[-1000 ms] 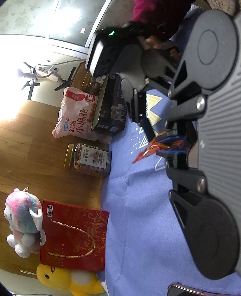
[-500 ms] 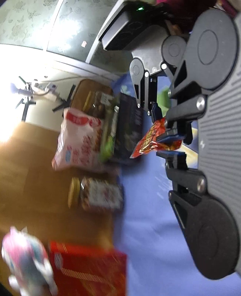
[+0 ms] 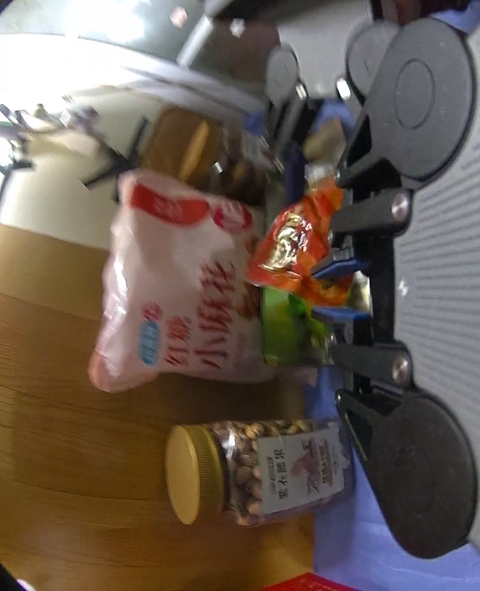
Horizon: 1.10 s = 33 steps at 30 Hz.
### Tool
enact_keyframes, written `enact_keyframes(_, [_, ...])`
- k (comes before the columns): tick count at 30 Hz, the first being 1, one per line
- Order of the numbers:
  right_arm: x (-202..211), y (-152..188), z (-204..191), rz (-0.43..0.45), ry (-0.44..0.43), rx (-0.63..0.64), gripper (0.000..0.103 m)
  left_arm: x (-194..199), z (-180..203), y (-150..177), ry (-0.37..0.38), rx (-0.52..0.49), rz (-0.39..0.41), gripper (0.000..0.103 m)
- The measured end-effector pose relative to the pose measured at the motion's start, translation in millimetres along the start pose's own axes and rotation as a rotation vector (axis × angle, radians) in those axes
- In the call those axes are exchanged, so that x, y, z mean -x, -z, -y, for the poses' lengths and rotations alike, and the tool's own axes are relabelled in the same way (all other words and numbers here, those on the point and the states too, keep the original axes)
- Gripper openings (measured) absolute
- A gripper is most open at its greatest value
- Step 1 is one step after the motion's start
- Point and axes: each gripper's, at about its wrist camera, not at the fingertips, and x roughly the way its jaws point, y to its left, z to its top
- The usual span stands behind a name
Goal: Organize snacks
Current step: 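Lift the red packet over to the metal tin and release it, then grasp the green wrapped bar with the right tool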
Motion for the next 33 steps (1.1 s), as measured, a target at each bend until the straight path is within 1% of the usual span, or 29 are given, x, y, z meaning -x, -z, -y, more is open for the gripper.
enact_keyframes(1, [-1,1,-1,0.015,0.014,-0.003,0.082,-3,-2,0,-0.010,0.008,0.005,0.023])
enact_keyframes(3, [3,5,-3,0.039,0.037,-0.009,0.082,0,-9,3,-0.021,0.041,0.003,0.026])
enact_keyframes(5, [16,11,-1,0.072,0.040,-0.035,0.082,12,-14,5,-0.003,0.063,0.020,0.028])
enact_keyframes(7, [37,18,1,0.116,0.057,-0.078,0.082,30,-15,11,0.005,0.066,0.043,0.028])
enact_keyframes(9, [63,33,4,0.149,0.036,-0.164,0.081,49,-16,20,0.031,0.071,0.050,0.028])
enact_keyframes(11, [84,55,7,0.141,-0.013,-0.274,0.081,61,-16,33,0.082,0.092,0.030,0.030])
enact_keyframes(13, [93,81,7,0.112,-0.031,-0.372,0.080,61,-14,46,0.135,0.124,-0.018,0.039])
enact_keyframes(15, [93,105,9,0.063,-0.041,-0.480,0.075,50,-12,59,0.182,0.167,-0.088,0.041])
enact_keyframes(17, [87,118,10,0.018,-0.055,-0.573,0.063,37,-5,72,0.197,0.196,-0.153,0.041])
enact_keyframes(18, [84,123,9,0.000,-0.062,-0.617,0.060,31,-1,77,0.204,0.203,-0.179,0.041])
enact_keyframes(20, [77,126,4,-0.022,-0.097,-0.669,0.045,23,8,85,0.223,0.210,-0.222,0.038])
enact_keyframes(21, [74,126,-1,-0.031,-0.112,-0.685,0.040,21,12,90,0.233,0.210,-0.239,0.036])
enact_keyframes(22, [73,127,-7,-0.040,-0.114,-0.695,0.036,22,15,94,0.225,0.209,-0.247,0.036])
enact_keyframes(23, [75,128,-14,-0.033,-0.107,-0.698,0.036,26,17,97,0.213,0.206,-0.237,0.036])
enact_keyframes(24, [78,128,-19,-0.030,-0.107,-0.696,0.036,32,17,100,0.210,0.206,-0.235,0.033])
enact_keyframes(25, [81,128,-22,-0.028,-0.117,-0.700,0.036,39,16,103,0.220,0.218,-0.232,0.027])
enact_keyframes(27, [89,131,-33,-0.027,-0.157,-0.705,0.035,56,15,111,0.240,0.229,-0.227,0.021])
enact_keyframes(29, [99,136,-44,-0.040,-0.199,-0.702,0.034,75,14,122,0.240,0.232,-0.229,0.021])
enact_keyframes(33, [118,142,-79,-0.058,-0.274,-0.645,0.034,121,14,151,0.220,0.210,-0.215,0.022])
